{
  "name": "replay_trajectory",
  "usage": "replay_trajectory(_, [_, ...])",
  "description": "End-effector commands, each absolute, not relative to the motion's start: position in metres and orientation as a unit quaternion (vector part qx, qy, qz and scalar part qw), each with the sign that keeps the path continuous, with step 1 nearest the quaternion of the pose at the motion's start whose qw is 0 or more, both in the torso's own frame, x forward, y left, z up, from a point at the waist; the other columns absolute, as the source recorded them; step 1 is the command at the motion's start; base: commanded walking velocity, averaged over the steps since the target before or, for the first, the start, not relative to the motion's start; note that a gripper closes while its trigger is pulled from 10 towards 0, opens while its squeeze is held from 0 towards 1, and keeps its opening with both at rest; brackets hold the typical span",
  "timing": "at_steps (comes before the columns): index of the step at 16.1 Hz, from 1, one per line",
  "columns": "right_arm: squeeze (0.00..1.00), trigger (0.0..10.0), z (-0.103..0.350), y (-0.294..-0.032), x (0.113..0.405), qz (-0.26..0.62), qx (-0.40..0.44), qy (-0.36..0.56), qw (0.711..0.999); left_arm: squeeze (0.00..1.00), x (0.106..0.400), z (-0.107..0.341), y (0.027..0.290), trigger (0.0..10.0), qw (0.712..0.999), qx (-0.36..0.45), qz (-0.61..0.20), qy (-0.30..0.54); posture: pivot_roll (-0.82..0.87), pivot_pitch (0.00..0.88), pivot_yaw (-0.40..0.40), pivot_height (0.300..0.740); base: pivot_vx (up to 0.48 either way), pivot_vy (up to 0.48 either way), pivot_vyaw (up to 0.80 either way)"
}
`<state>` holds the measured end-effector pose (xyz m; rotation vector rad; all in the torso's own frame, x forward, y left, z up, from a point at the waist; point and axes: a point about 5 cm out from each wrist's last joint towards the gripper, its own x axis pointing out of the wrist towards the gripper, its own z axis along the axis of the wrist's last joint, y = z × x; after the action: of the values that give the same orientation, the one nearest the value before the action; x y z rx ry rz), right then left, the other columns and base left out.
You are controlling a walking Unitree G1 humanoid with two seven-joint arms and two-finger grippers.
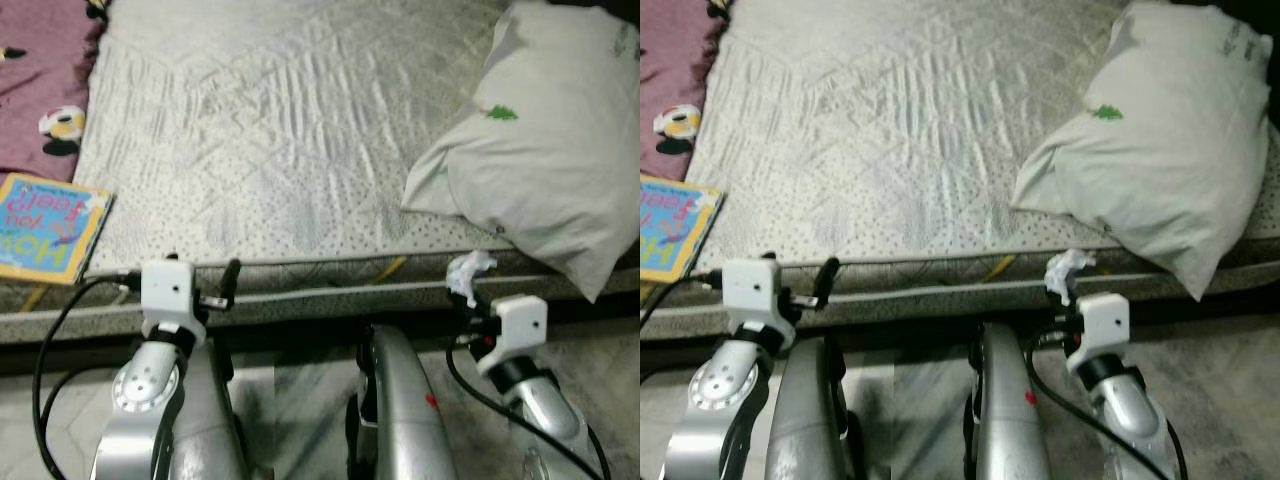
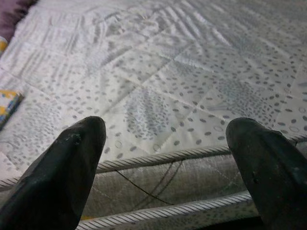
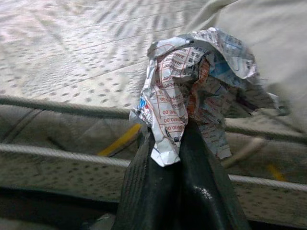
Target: Clean up the room
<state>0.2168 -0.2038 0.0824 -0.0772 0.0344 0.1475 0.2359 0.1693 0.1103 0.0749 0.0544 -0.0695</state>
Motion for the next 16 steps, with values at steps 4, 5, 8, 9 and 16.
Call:
replay_trajectory(4, [0.00,10.0,0.089,-0.197,0.229,0.042,-0.058,0.029,0.997,0.00,0.237,0.107,0.168,10.0,0.998,0.028,-0.037,0.032,-0.01,0.119,-0.031,0.535,0.000,0.000,0.00])
replay_trajectory(5, [0.00,10.0,0.091,-0.198,0.232,0.027,-0.065,0.033,0.997,0.00,0.237,0.105,0.167,10.0,0.998,0.022,-0.038,0.034,-0.02,0.109,-0.036,0.535,0.000,0.000,0.00])
replay_trajectory(8, [0.00,10.0,0.092,-0.200,0.241,-0.019,-0.032,0.039,0.999,0.00,0.237,0.101,0.163,10.0,0.998,0.012,-0.040,0.040,-0.01,0.096,-0.032,0.535,0.000,0.000,0.00])
replay_trajectory(9, [0.00,10.0,0.094,-0.194,0.243,-0.009,-0.021,0.038,0.999,0.00,0.237,0.101,0.162,10.0,0.998,0.009,-0.038,0.040,0.00,0.091,-0.031,0.535,0.000,0.000,0.00])
replay_trajectory(16, [0.00,10.0,0.102,-0.183,0.257,0.014,0.029,0.030,0.999,0.00,0.242,0.103,0.161,10.0,0.999,0.005,-0.032,0.029,0.00,0.087,-0.053,0.585,0.000,0.000,0.00])
